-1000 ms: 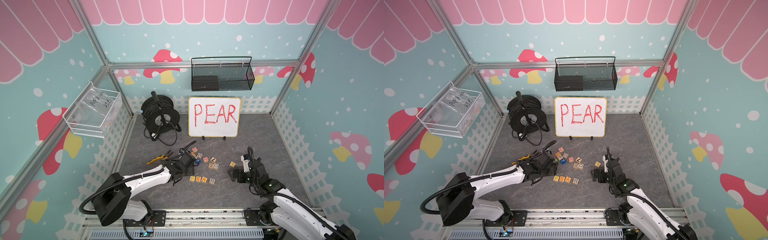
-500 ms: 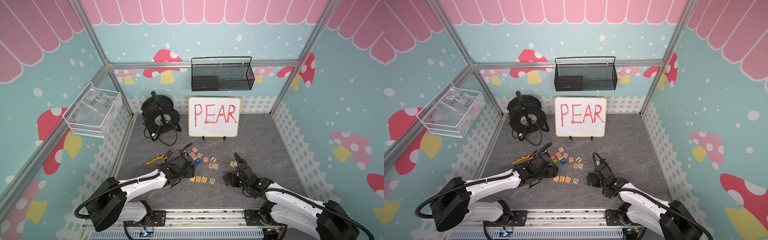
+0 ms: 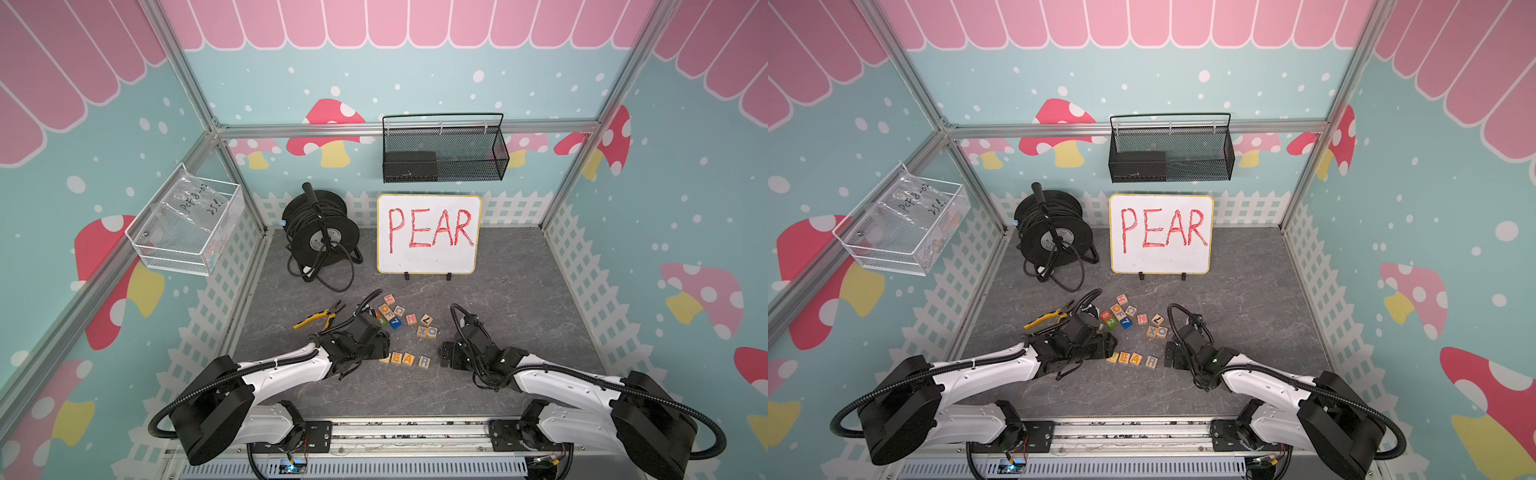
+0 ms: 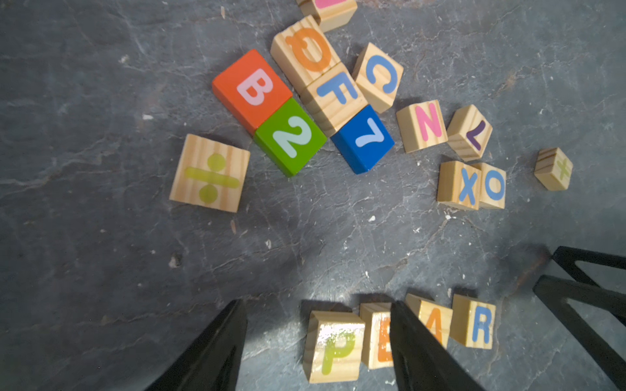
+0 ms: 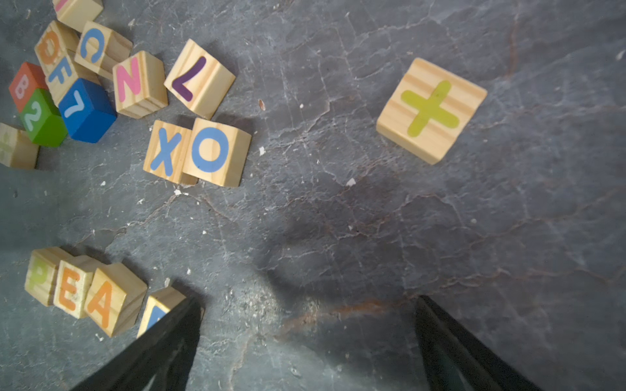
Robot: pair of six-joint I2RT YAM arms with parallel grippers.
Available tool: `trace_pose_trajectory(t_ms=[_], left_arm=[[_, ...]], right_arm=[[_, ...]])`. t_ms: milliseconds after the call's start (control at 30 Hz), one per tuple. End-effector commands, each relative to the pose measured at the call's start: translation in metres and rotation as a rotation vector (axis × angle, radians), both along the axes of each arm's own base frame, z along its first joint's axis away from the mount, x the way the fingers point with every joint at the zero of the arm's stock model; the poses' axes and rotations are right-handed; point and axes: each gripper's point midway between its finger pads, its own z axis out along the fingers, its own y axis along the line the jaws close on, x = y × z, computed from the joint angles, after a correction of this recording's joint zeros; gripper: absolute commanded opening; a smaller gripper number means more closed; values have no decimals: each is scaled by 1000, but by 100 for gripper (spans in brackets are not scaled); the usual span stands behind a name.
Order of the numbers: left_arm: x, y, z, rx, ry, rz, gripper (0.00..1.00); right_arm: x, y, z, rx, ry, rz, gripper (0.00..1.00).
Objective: Spell the uppercase word “pear” with letter blocks
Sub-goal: Move the letter blocks to the center of the board.
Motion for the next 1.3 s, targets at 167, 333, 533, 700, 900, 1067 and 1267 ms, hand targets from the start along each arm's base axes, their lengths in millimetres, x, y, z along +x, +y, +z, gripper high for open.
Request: trace_pose_trajectory(t_ms=[167,333,533,700,900,1067,1267], left_arm=[[6,-7,9,-52,-31,-9,70],[5,-7,9,-52,-32,-15,70],[4,-6,9,-51,-35,-20,70],[5,-8,7,-57,-32,-25,70],[5,-11,7,-66,-30,-37,70],[3,-12,6,-69,-22,-47,70],[-2,-9,-1,-67,-3,-45,70]], right_arm=[[-22,-9,-30,-128,127,-22,100],[-27,-8,-38,-168,152,-22,99],[-32,-14,-41,-213,171,-33,100],[-39,-20,-43,-260,192,-32,100],[-55,-21,-48,-285,234,6,99],[-64,-15,-52,-272,256,-3,99],[-66,-11,-56,-295,270,-1,100]])
